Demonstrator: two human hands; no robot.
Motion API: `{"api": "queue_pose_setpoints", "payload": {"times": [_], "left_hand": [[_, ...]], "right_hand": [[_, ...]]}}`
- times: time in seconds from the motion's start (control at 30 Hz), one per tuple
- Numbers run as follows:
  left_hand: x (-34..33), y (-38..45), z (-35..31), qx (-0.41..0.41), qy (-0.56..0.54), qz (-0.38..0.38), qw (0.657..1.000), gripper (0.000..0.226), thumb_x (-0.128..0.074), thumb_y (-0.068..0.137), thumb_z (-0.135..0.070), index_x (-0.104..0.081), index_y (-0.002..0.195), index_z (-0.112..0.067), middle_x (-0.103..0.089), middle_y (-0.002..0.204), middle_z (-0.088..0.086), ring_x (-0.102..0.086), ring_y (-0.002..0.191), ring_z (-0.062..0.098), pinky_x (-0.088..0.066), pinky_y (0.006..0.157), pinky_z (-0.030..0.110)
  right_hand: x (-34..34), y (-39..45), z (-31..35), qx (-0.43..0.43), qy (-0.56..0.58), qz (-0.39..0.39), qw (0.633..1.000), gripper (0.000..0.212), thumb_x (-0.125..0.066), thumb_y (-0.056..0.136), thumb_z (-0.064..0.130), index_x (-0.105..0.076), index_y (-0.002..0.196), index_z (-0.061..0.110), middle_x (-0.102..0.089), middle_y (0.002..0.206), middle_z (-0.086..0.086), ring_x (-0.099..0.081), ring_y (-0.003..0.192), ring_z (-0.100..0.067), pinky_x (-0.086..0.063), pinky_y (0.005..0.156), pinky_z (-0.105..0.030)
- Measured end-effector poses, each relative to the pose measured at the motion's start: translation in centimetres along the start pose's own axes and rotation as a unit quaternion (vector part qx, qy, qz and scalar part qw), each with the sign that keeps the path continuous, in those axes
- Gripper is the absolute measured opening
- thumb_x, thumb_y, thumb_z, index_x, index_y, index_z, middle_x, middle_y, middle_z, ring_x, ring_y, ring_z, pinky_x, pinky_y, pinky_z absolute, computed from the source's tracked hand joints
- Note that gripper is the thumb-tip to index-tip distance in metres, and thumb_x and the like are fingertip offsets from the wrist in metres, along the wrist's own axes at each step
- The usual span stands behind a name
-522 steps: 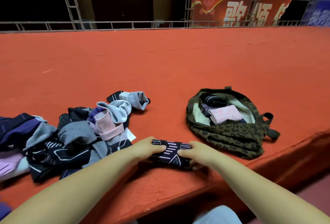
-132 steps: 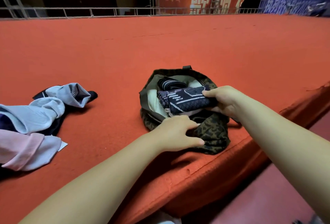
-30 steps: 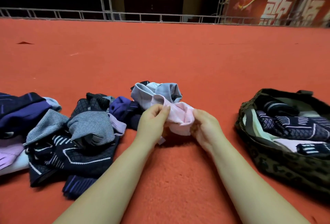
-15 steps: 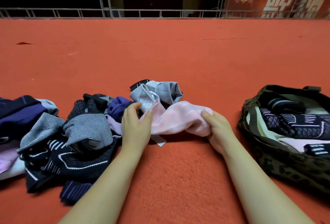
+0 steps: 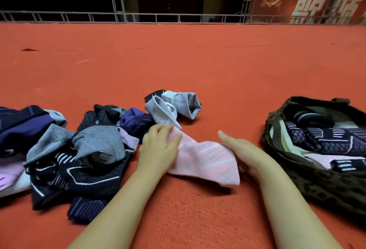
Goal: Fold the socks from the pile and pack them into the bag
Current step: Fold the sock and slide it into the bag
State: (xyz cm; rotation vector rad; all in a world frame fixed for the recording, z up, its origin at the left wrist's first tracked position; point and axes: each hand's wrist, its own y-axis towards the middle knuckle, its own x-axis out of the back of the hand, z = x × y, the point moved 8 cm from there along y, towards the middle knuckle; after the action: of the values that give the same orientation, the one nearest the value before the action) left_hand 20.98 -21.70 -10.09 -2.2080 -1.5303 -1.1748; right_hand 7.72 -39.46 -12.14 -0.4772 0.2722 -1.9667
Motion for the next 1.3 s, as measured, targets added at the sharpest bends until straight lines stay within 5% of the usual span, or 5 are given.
{"api": "queue_pose_setpoints", "payload": {"times": [0.17, 0.4, 0.87, 1.1, 1.3], "left_hand": [[1.3, 0.7, 1.5, 0.089, -0.176, -0.044, 0.979, 0.006, -0.059, 0.089, -0.025, -0.059, 0.089, -0.019, -0.063, 0.087, -0.003, -0.059, 0.089, 0.019, -0.042, 0.074, 0.028], [4.3, 0.2, 1.9, 0.055, -0.270, -0.189, 0.943, 0.027, -0.052, 0.093, -0.032, -0.053, 0.076, -0.011, -0.049, 0.070, -0.005, -0.042, 0.062, 0.006, -0.035, 0.057, 0.013], [7.8, 0.9, -3.7, -0.129, -0.306, -0.110, 0.937, 0.018, -0.051, 0.086, -0.034, -0.059, 0.072, -0.027, -0.061, 0.066, -0.026, -0.052, 0.066, -0.011, -0.039, 0.065, 0.009], [10.6, 2.8, -11.3, -0.251, -0.227, -0.027, 0.941, 0.017, -0.053, 0.084, -0.037, -0.057, 0.068, -0.033, -0.057, 0.063, -0.026, -0.050, 0.064, -0.005, -0.040, 0.062, 0.015], [12.3, 2.7, -11.2, -0.160, -0.231, 0.100, 0.954, 0.029, -0.060, 0.069, -0.046, -0.056, 0.096, -0.038, -0.060, 0.091, -0.019, -0.056, 0.075, -0.006, -0.045, 0.064, 0.014]], "right_hand": [[0.9, 1.1, 2.1, 0.179, 0.039, -0.133, 0.974, 0.026, -0.058, 0.092, 0.021, -0.064, 0.077, 0.000, -0.063, 0.075, -0.004, -0.055, 0.074, -0.016, -0.043, 0.069, -0.032], [5.1, -0.6, 2.0, 0.240, 0.077, -0.346, 0.904, 0.032, -0.046, 0.095, 0.031, -0.051, 0.066, 0.019, -0.047, 0.064, 0.008, -0.043, 0.062, -0.010, -0.042, 0.060, -0.031], [0.2, -2.0, 6.9, 0.393, -0.180, -0.199, 0.879, 0.064, -0.028, 0.077, 0.064, -0.056, 0.123, 0.030, -0.039, 0.133, 0.017, -0.027, 0.130, 0.000, -0.015, 0.109, -0.018], [-3.8, -4.5, 14.0, 0.384, -0.182, 0.028, 0.905, 0.014, -0.059, 0.079, 0.037, -0.060, 0.080, 0.023, -0.055, 0.071, 0.022, -0.050, 0.065, 0.000, -0.040, 0.062, -0.023], [-3.2, -8.1, 15.4, 0.383, 0.016, 0.071, 0.921, 0.024, -0.062, 0.077, 0.027, -0.065, 0.090, 0.007, -0.067, 0.082, 0.000, -0.061, 0.075, -0.015, -0.049, 0.066, -0.030]]}}
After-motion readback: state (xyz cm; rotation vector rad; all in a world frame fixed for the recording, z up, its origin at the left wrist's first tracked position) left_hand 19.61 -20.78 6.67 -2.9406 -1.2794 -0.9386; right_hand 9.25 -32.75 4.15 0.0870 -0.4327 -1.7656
